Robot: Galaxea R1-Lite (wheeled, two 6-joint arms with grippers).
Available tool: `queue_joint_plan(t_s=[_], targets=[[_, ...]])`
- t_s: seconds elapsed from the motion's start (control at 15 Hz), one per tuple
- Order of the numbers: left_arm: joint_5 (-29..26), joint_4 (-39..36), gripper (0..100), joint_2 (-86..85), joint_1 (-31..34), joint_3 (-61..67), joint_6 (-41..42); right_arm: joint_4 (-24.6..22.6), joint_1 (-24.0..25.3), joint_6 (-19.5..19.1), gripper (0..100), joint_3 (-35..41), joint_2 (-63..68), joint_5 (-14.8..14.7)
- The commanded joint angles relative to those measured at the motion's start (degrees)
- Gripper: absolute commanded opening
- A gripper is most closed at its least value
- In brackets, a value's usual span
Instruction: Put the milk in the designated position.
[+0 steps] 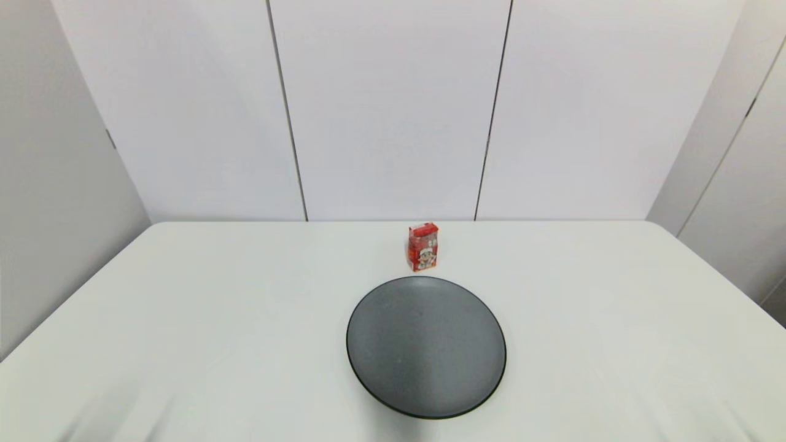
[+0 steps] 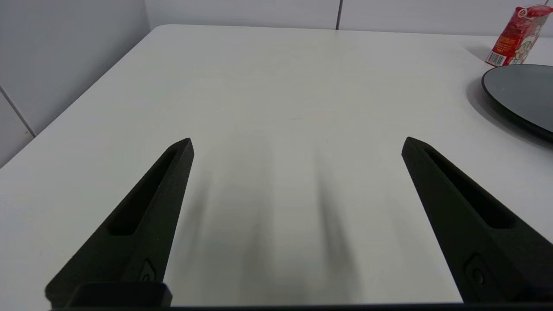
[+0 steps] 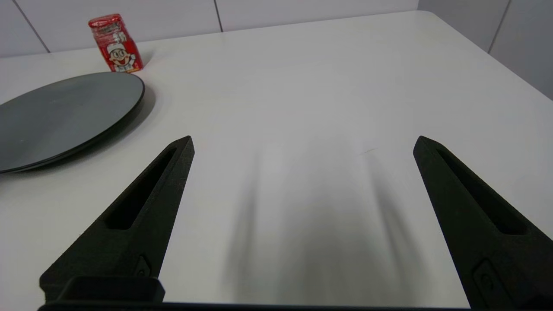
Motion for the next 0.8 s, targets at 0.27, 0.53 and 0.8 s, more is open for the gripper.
queue_joint_plan(t_s=[0.27, 0.53, 0.8], targets=[[0.04, -0.02, 100, 0.16, 0.04, 0.0, 0.01, -0.02, 0.01, -0.15, 100, 0.0, 0.0, 0.07], [0.04, -0.02, 100, 0.16, 0.04, 0.0, 0.01, -0.2, 0.01, 0.02, 100, 0.0, 0.0, -0.55], [0.04, -0.02, 100, 0.16, 0.04, 0.0, -0.08, -0.02, 0.01, 0.02, 100, 0.0, 0.0, -0.64]])
